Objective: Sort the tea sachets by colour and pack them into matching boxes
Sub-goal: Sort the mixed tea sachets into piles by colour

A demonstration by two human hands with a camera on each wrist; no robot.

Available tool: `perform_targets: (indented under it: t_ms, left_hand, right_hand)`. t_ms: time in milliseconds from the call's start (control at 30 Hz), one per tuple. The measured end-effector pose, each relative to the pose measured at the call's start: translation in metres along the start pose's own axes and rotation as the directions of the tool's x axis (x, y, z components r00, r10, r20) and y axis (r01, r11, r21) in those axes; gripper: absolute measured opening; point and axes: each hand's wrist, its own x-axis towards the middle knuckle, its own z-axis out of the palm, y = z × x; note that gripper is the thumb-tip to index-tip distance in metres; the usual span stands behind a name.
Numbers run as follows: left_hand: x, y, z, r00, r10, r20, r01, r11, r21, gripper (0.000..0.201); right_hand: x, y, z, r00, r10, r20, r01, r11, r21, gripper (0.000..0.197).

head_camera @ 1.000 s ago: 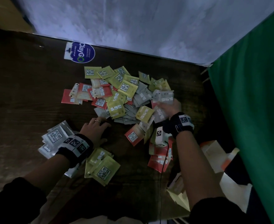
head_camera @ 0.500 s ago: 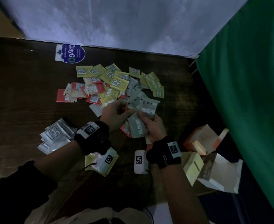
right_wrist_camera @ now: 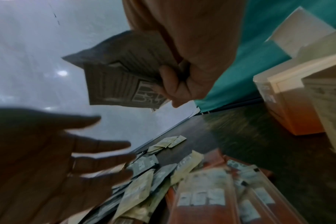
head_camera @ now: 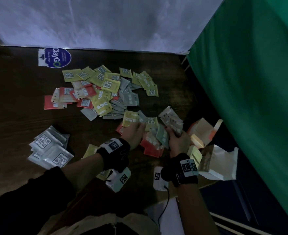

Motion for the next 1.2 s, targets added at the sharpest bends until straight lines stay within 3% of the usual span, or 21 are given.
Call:
perform_targets:
  t_ms: [100, 167, 300, 400, 467, 567, 633, 700, 800, 867, 967, 1067, 1133, 1200]
  left_hand:
    - [-0.009, 0.010, -0.001, 0.991, -0.002, 0.134, 0.021, 0.990, -0.136, 0.041]
    - [-0.010, 0.006, -0.008, 0.978, 0.034, 0.204, -0.032, 0.999, -0.014, 0.030]
    - [-0.009, -0.004, -0.026, 0.995, -0.052, 0.089, 0.064, 0.989, -0.133, 0.020]
    - [-0.009, -0.014, -0.040, 0.994, -0.081, -0.071, 0.076, 0.995, -0.067, 0.023]
    - [-0.010, -0.019, -0.048, 0.993, -0.098, -0.069, 0.094, 0.994, -0.064, 0.020]
    - [-0.024, -0.012, -0.053, 0.987, -0.141, 0.075, 0.150, 0.979, -0.137, 0.013]
    - [-0.032, -0.009, -0.052, 0.967, -0.156, 0.204, 0.201, 0.954, -0.221, 0.031]
    - [-0.039, -0.014, -0.049, 0.965, -0.112, 0.235, 0.163, 0.964, -0.209, 0.046]
    - [-0.044, -0.023, -0.049, 0.989, -0.033, 0.141, 0.051, 0.991, -0.126, 0.058]
    - [-0.045, -0.031, -0.055, 0.995, -0.022, 0.094, 0.024, 0.999, -0.028, 0.063]
    - [-0.045, -0.041, -0.072, 1.000, -0.005, 0.018, 0.003, 0.996, 0.092, 0.055]
    - [-0.051, -0.052, -0.106, 0.970, -0.015, -0.244, 0.060, 0.982, 0.177, 0.065]
    - [-0.057, -0.071, -0.131, 0.919, 0.046, -0.390, 0.064, 0.962, 0.264, 0.075]
    - [-0.061, -0.093, -0.151, 0.892, 0.074, -0.447, 0.128, 0.905, 0.406, 0.075]
  right_hand:
    - [-0.003, 0.006, 0.002, 0.999, -0.032, -0.002, 0.032, 0.999, -0.028, 0.018]
    - [-0.005, 0.008, 0.011, 0.998, -0.051, 0.046, 0.052, 0.998, -0.018, 0.023]
    - [-0.013, 0.005, 0.022, 0.990, -0.023, 0.136, 0.021, 1.000, 0.015, 0.015]
    - [-0.012, 0.007, 0.019, 0.974, 0.030, 0.226, -0.044, 0.997, 0.057, 0.016]
    - [-0.013, 0.006, 0.017, 0.909, 0.071, 0.410, -0.061, 0.997, -0.039, 0.009]
    - [-0.023, 0.003, 0.018, 0.695, 0.184, 0.695, -0.023, 0.972, -0.235, 0.006]
    - [-0.028, 0.006, 0.023, 0.612, 0.229, 0.757, 0.055, 0.942, -0.330, 0.012]
    - [-0.033, 0.008, 0.027, 0.564, 0.246, 0.789, 0.076, 0.935, -0.346, 0.016]
    - [-0.043, 0.005, 0.033, 0.437, 0.249, 0.864, 0.227, 0.899, -0.374, 0.022]
    - [-0.046, 0.008, 0.040, 0.401, 0.275, 0.874, 0.306, 0.859, -0.410, 0.018]
    - [-0.040, 0.020, 0.050, 0.450, 0.317, 0.835, 0.370, 0.785, -0.497, 0.023]
    - [-0.030, 0.018, 0.058, 0.625, 0.260, 0.736, 0.377, 0.725, -0.576, 0.034]
    - [-0.019, 0.009, 0.068, 0.741, 0.140, 0.657, 0.390, 0.707, -0.590, 0.034]
    - [-0.001, 0.001, 0.083, 0.818, -0.012, 0.575, 0.429, 0.678, -0.596, 0.030]
